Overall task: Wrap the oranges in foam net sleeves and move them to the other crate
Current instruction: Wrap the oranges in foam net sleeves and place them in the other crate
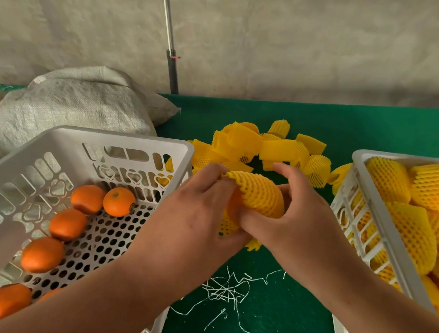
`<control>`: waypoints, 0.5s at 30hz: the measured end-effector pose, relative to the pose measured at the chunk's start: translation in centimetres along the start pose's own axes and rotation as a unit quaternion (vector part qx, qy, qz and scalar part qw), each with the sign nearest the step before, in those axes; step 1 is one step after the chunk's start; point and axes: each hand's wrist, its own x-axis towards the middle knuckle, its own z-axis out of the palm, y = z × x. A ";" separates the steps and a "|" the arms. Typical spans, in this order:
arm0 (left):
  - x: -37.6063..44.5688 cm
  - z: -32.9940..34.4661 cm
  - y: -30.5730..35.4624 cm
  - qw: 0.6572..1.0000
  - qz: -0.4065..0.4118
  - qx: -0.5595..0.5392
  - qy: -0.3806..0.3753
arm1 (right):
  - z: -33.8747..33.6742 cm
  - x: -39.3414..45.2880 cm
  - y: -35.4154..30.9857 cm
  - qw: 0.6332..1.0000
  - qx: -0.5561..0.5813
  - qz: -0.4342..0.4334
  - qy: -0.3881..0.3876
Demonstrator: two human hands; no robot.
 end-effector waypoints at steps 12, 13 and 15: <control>-0.6 -1.2 -0.2 0.974 -0.101 -0.200 0.013 | -1.6 0.6 1.0 0.997 -0.026 -0.059 0.049; -0.3 -1.3 -0.3 0.956 -0.156 -0.249 -0.012 | -1.5 0.4 0.9 0.996 -0.029 -0.077 0.033; 0.2 -1.3 -0.7 0.883 -0.252 -0.378 -0.118 | -1.2 0.0 0.5 0.992 -0.042 -0.116 -0.002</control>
